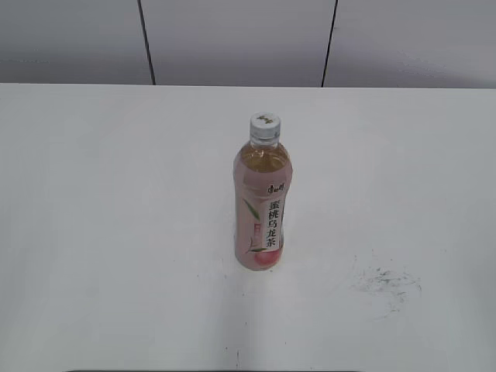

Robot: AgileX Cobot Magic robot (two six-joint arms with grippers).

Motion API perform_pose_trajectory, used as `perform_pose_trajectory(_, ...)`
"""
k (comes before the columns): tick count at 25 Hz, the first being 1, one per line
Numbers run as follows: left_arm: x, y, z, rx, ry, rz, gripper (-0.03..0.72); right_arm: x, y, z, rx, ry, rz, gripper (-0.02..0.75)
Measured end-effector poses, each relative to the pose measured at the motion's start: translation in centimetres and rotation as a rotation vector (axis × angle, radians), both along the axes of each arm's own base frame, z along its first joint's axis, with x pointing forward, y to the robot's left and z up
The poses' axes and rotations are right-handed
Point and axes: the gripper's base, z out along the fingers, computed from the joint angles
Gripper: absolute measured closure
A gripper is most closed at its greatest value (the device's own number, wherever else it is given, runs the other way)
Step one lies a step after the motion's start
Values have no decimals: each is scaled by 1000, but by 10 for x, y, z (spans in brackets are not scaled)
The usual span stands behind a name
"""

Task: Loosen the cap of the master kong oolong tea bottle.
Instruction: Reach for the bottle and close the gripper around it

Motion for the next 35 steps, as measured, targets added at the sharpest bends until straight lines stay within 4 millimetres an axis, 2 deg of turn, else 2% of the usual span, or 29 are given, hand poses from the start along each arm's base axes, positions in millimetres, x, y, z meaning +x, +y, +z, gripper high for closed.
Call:
perform_pose_trajectory(30, 0, -1, 0, -7, -2, -7, 265, 0, 0, 0, 0, 0, 0, 183)
perform_pose_trajectory(32, 3, -3, 5, -8, -23, -35, 277, 0, 0, 0, 0, 0, 0, 183)
perform_pose_trajectory(35, 16, -12, 25, -6, -177, -133, 283, 0, 0, 0, 0, 0, 0, 183)
